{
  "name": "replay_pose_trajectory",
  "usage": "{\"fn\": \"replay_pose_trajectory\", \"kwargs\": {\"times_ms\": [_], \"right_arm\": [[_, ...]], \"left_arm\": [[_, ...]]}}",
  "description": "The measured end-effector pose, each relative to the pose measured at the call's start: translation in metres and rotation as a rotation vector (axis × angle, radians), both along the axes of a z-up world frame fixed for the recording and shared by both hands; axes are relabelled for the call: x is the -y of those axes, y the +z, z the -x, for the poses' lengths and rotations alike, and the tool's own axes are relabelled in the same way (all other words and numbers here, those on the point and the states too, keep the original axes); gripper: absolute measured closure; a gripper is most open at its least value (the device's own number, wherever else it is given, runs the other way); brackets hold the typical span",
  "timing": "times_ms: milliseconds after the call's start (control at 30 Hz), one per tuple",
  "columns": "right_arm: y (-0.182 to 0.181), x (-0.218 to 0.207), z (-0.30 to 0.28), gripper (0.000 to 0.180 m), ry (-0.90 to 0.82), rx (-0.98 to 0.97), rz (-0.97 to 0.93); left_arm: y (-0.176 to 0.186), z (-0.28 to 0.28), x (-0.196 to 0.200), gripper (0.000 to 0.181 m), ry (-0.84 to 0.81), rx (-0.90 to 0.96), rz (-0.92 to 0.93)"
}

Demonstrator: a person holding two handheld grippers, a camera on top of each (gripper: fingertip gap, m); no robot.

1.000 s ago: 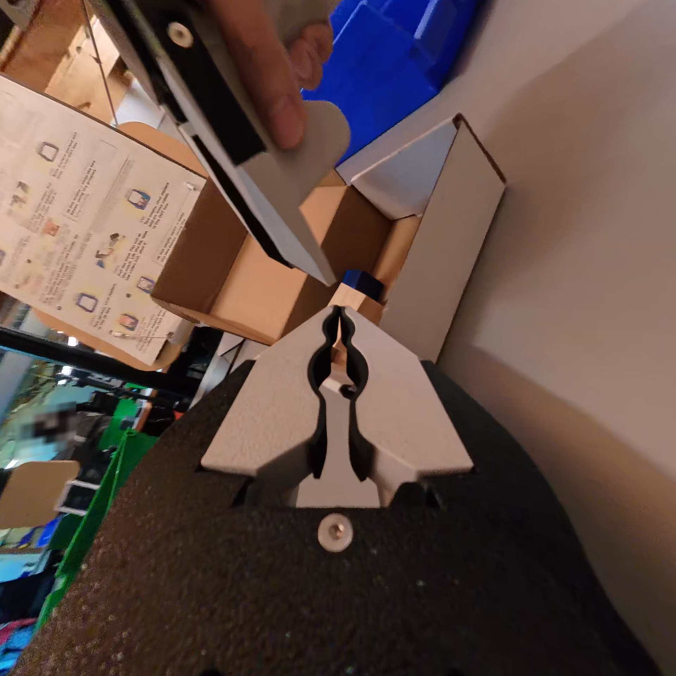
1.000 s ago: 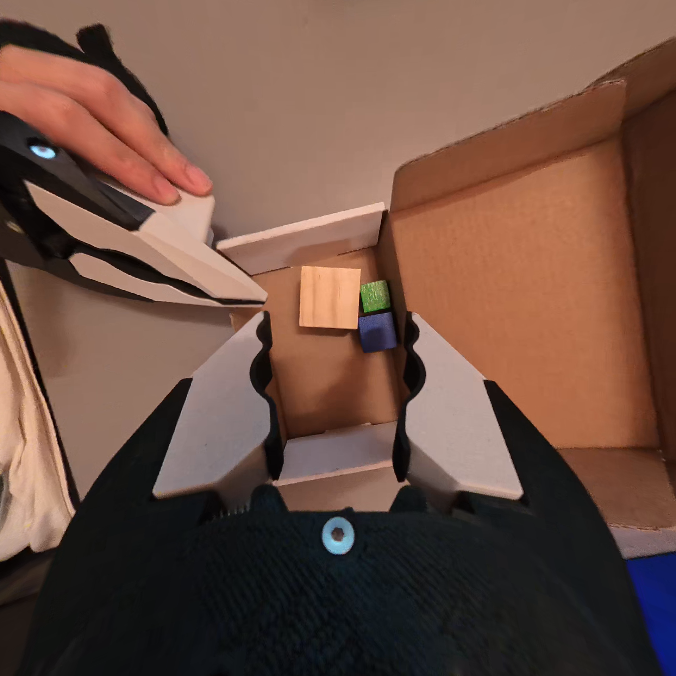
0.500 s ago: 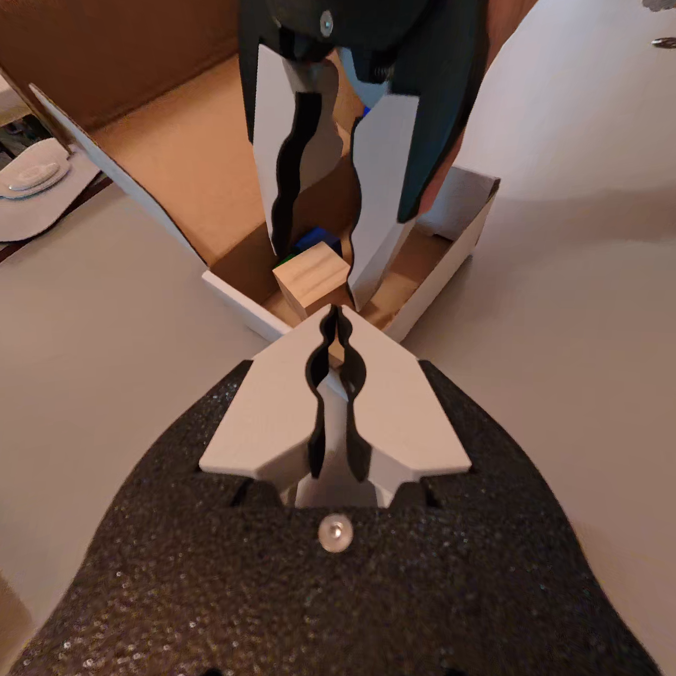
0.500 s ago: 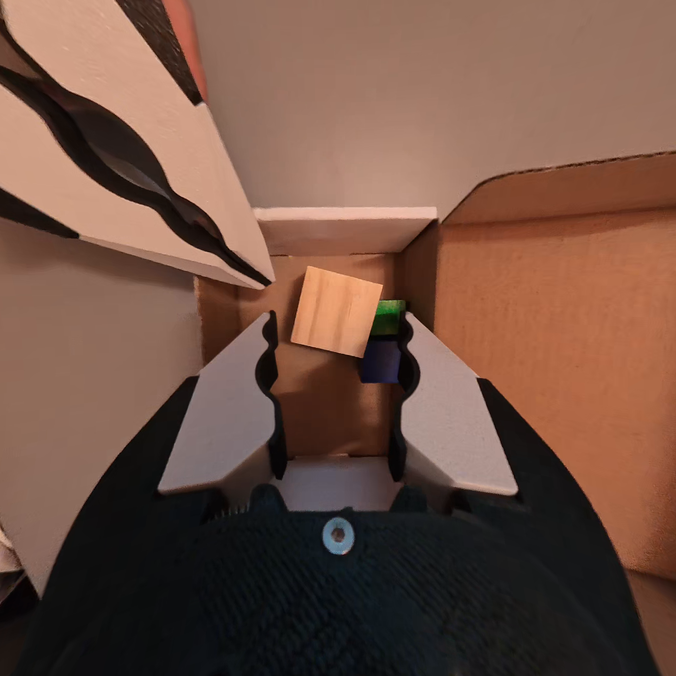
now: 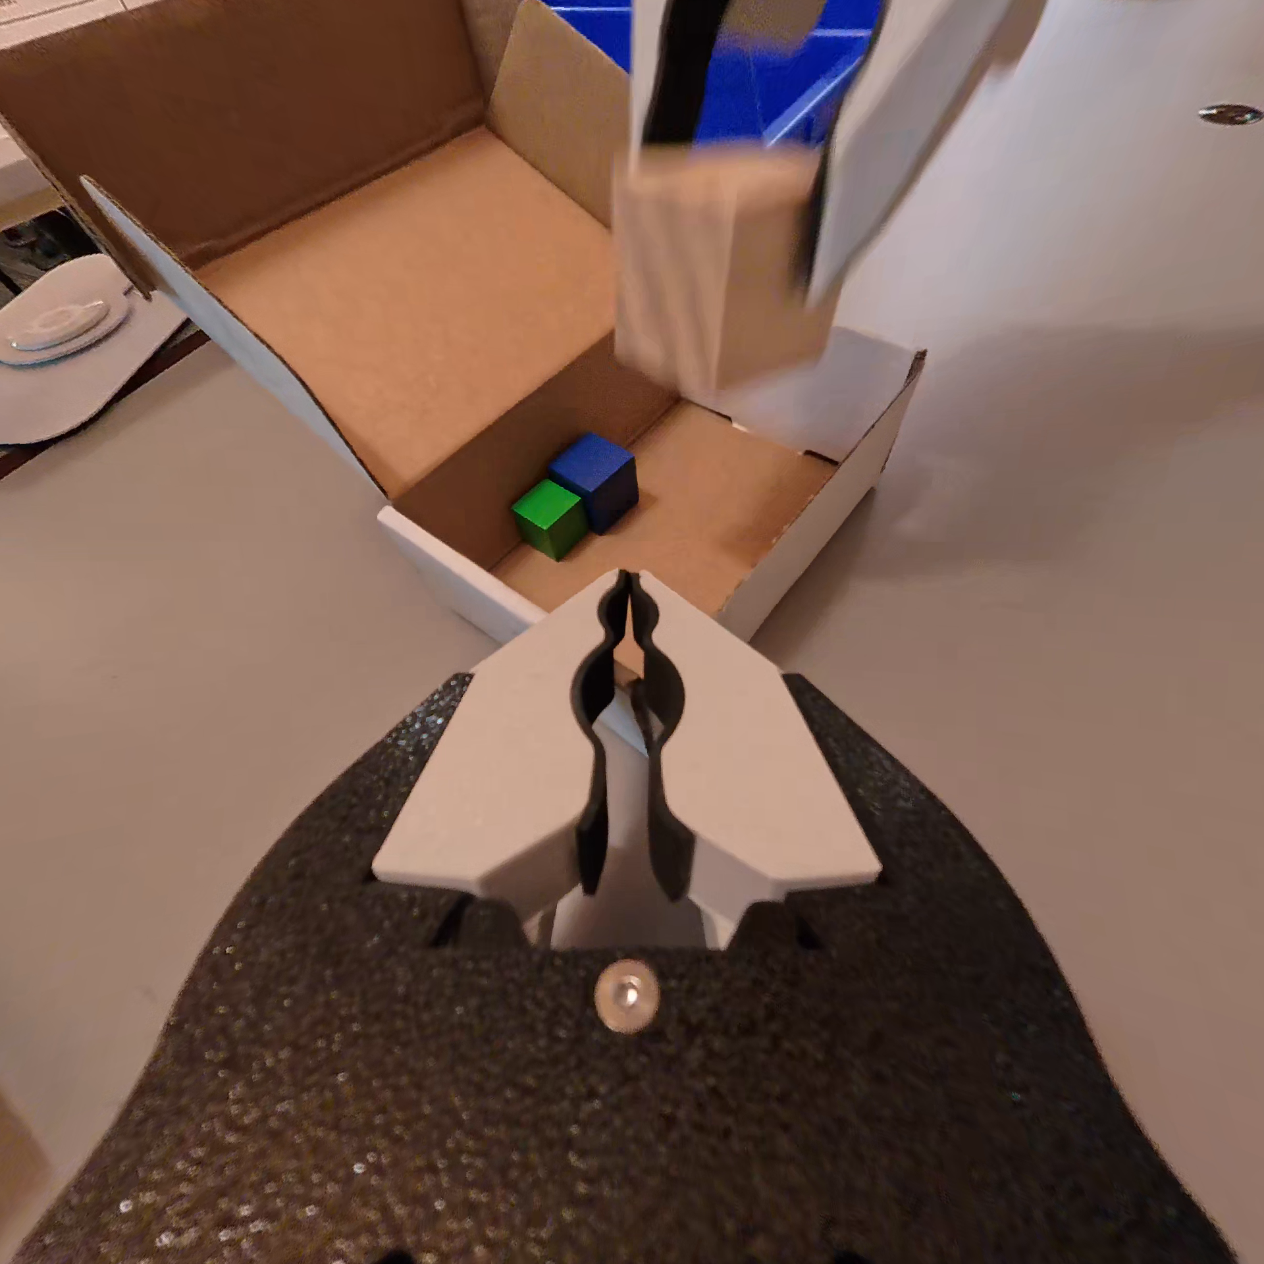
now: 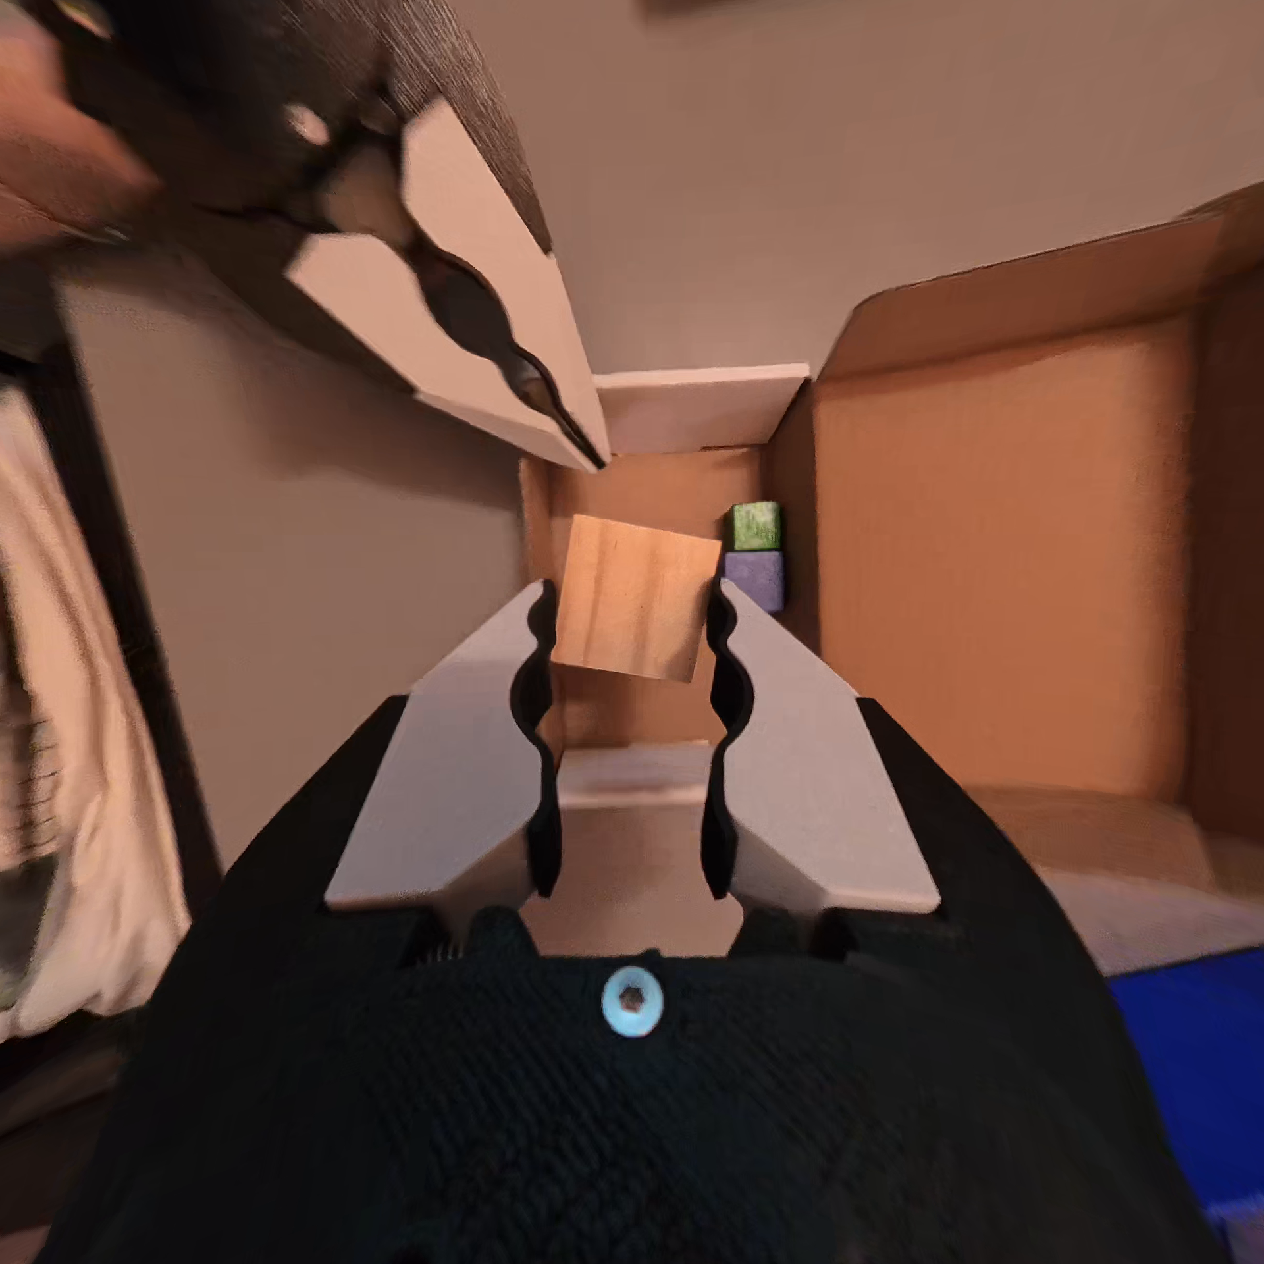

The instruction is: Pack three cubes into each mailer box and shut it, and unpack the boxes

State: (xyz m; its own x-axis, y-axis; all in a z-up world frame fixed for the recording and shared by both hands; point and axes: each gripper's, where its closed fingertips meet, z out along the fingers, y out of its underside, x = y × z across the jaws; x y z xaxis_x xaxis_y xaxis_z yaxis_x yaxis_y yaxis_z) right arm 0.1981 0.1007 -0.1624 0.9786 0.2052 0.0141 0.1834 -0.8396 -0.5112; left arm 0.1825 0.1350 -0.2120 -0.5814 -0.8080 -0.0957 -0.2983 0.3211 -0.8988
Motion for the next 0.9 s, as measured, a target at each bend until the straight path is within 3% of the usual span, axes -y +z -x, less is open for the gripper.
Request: {"fn": "replay_pose_trajectory", "kwargs": {"times_ms": [100, 233, 333, 467, 600, 633, 667, 767, 833, 900], "right_arm": [[0.051, 0.04, -0.033, 0.136, -0.107, 0.048, -0.089], [0.074, 0.131, -0.159, 0.137, -0.536, 0.238, -0.012], [0.045, 0.194, -0.245, 0.136, -0.841, 0.277, 0.075], [-0.017, 0.231, -0.281, 0.136, -0.996, 0.164, 0.144], [-0.047, 0.231, -0.279, 0.131, -1.019, 0.073, 0.119], [-0.047, 0.229, -0.273, 0.115, -1.015, 0.04, 0.112], [-0.043, 0.229, -0.268, 0.106, -1.014, 0.042, 0.113], [-0.003, 0.223, -0.236, 0.106, -0.99, 0.118, 0.039], [0.021, 0.195, -0.18, 0.112, -0.838, 0.107, -0.029], [0.029, 0.149, -0.104, 0.119, -0.569, 0.064, -0.086]], "left_arm": [[-0.001, -0.001, 0.0, 0.181, 0.002, 0.002, -0.014], [-0.001, -0.002, 0.0, 0.181, 0.003, 0.003, -0.019], [-0.002, -0.002, 0.0, 0.181, 0.007, 0.005, -0.029], [-0.002, -0.003, -0.001, 0.181, 0.011, 0.008, -0.032], [-0.002, -0.003, -0.001, 0.181, 0.016, 0.014, -0.041], [-0.002, -0.003, -0.001, 0.181, 0.017, 0.015, -0.043], [-0.002, -0.003, -0.001, 0.181, 0.018, 0.016, -0.045], [-0.002, -0.004, -0.001, 0.181, 0.018, 0.017, -0.046], [-0.002, -0.004, -0.001, 0.181, 0.018, 0.017, -0.049], [-0.002, -0.004, -0.001, 0.181, 0.018, 0.018, -0.05]]}}
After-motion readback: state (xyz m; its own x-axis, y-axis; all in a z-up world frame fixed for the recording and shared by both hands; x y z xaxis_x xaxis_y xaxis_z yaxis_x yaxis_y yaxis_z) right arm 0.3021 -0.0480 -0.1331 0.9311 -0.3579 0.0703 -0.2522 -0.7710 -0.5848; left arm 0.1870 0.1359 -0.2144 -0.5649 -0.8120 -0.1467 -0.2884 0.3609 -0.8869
